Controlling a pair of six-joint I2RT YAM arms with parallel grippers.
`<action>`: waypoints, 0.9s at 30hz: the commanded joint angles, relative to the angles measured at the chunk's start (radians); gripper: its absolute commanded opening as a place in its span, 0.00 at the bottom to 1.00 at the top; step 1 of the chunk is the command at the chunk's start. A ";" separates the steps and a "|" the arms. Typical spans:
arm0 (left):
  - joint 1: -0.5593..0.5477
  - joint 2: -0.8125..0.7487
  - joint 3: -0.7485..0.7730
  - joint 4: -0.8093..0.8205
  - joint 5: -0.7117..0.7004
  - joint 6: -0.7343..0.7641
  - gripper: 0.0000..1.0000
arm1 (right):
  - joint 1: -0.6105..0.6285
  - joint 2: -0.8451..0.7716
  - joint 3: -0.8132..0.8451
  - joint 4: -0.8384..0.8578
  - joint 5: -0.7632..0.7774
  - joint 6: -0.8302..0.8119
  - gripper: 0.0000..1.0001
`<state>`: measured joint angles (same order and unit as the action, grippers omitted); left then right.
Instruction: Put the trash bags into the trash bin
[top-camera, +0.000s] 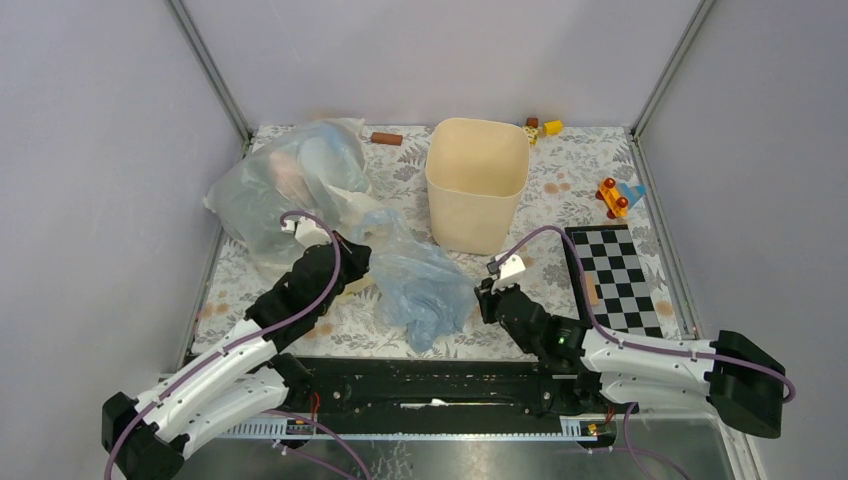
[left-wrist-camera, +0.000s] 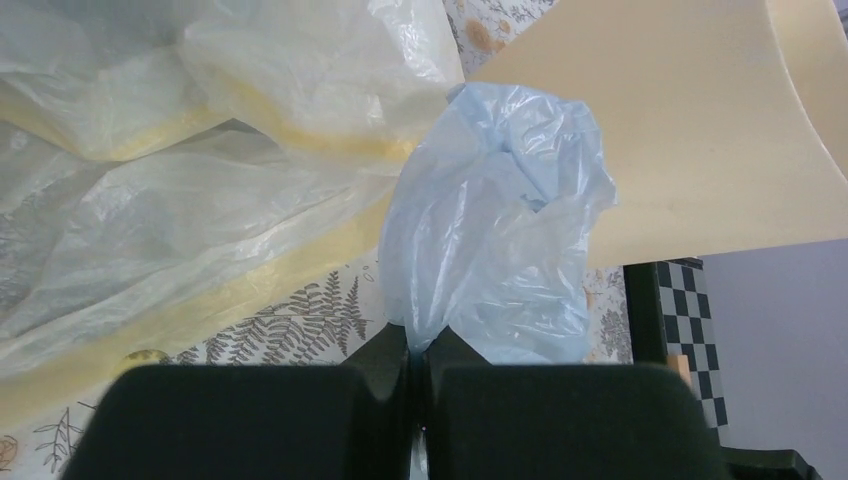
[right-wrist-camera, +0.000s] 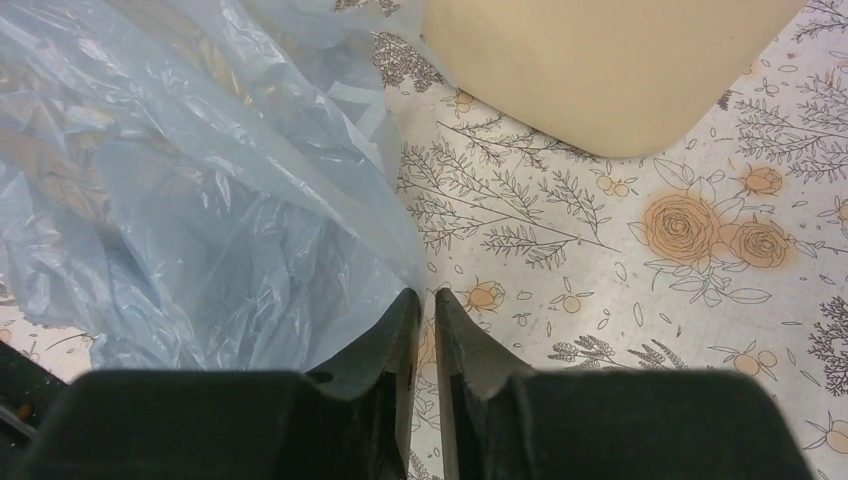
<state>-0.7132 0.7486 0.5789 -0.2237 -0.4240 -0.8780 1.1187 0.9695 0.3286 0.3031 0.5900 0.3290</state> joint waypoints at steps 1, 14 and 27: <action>0.006 -0.008 0.007 0.023 -0.035 0.040 0.00 | -0.004 -0.045 0.054 -0.015 -0.011 -0.021 0.19; 0.146 0.003 -0.076 -0.050 0.101 0.049 0.00 | -0.004 -0.036 0.322 -0.312 0.057 -0.031 0.00; 0.285 0.031 -0.183 0.059 0.288 0.038 0.00 | -0.005 -0.087 0.373 -0.500 -0.010 0.013 0.56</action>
<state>-0.4328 0.7692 0.4080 -0.2596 -0.2081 -0.8383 1.1172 0.8719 0.6460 -0.1577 0.7551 0.3618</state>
